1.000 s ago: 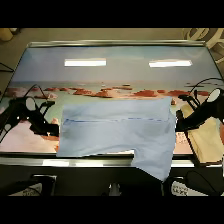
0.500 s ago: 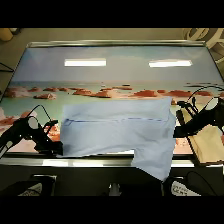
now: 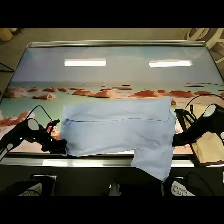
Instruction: Fold the shirts.
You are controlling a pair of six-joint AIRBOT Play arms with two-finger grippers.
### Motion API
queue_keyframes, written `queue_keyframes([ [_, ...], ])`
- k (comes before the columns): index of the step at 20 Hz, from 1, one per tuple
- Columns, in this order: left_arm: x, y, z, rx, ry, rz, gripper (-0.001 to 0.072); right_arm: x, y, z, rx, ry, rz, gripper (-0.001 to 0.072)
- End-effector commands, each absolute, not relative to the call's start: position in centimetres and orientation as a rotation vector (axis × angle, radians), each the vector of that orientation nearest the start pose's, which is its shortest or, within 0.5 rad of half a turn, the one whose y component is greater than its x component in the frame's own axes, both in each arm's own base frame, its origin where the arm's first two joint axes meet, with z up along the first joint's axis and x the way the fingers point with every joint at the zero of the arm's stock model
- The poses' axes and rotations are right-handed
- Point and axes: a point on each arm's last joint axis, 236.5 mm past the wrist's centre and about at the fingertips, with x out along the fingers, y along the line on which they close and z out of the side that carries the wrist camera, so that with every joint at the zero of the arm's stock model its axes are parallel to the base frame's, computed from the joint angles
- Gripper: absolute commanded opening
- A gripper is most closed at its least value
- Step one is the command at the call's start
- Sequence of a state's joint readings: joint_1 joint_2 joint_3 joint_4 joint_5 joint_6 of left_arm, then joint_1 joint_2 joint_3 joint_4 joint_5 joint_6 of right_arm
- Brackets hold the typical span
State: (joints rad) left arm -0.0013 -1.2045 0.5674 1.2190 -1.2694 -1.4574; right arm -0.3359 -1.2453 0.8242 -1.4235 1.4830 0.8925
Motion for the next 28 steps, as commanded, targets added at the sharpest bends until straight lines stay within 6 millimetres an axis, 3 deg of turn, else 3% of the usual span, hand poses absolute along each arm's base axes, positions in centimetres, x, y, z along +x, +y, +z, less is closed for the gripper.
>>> queue_keyframes([
  [1,18.8,-8.1,-11.7,-0.315,1.777,-0.242,0.0020,17.3,-2.4,-8.8,0.020,1.824,0.497,0.0503],
  [4,19.2,-8.1,-11.1,-0.310,1.744,-0.245,0.0020,15.8,-1.3,-10.3,0.062,1.840,0.508,0.0500],
  [8,19.4,-8.1,-10.7,-0.307,1.725,-0.247,0.0020,15.7,1.1,-11.1,0.171,1.803,0.535,0.0469],
  [9,19.4,-8.1,-10.7,-0.306,1.724,-0.247,0.0020,15.7,1.2,-11.1,0.177,1.801,0.530,0.0385],
  [10,19.5,-8.0,-10.7,-0.306,1.722,-0.247,0.0020,15.9,1.1,-11.2,0.177,1.796,0.522,0.0235],
  [11,19.5,-8.0,-10.7,-0.306,1.721,-0.247,0.0020,16.0,1.0,-11.2,0.178,1.794,0.514,0.0030],
  [14,19.7,-8.0,-10.3,-0.302,1.703,-0.250,0.0019,17.3,0.9,-10.1,0.156,1.756,0.545,0.0026],
  [16,21.2,-8.0,-8.6,-0.289,1.621,-0.257,0.0018,20.4,0.5,-7.5,0.113,1.653,0.545,0.0025],
  [20,26.2,-7.7,-2.8,-0.291,1.419,-0.243,0.0014,31.3,-1.7,0.4,0.005,1.282,0.433,0.0022],
  [22,29.6,-7.5,-1.2,-0.286,1.334,-0.235,0.0014,36.0,-2.5,2.6,-0.038,1.152,0.396,0.0022],
  [24,33.2,-7.3,-0.8,-0.287,1.305,-0.226,0.0014,39.7,-2.4,2.5,-0.061,1.097,0.390,0.0022],
  [28,39.7,-6.5,-1.6,-0.306,1.319,-0.207,0.0016,45.6,-1.5,-0.1,-0.059,1.060,0.363,0.0023],
])
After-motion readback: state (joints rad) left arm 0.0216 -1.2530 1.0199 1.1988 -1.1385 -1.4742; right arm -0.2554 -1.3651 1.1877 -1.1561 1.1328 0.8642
